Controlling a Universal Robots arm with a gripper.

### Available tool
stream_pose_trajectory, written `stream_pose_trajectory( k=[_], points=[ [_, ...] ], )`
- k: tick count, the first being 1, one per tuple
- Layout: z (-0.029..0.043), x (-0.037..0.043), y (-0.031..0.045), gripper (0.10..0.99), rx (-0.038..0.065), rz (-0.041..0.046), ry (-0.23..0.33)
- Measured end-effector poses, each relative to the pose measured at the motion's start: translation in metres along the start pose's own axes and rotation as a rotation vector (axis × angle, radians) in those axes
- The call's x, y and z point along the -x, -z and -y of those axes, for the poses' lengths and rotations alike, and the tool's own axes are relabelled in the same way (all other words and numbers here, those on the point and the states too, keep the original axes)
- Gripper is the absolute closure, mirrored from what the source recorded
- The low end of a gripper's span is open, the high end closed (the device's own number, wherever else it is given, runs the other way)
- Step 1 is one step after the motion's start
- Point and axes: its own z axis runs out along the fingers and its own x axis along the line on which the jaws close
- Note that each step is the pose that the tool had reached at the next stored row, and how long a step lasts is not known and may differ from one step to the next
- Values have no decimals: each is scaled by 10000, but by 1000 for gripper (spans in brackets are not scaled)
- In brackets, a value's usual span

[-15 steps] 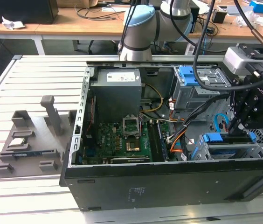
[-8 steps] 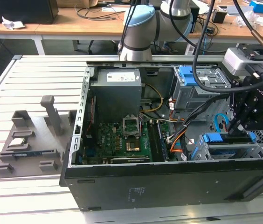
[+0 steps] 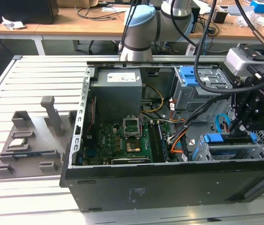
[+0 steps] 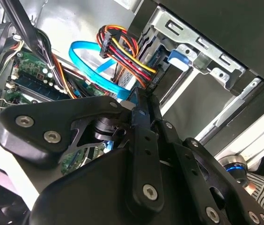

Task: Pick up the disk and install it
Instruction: 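Insert the second disk wire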

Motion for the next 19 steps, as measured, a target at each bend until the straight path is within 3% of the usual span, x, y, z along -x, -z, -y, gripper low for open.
stream_pose_trajectory(
  k=[7,19],
  points=[
    [-13,-14,-10,925,0,8,0],
    [27,-14,-31,925,0,11,0]
  ],
)
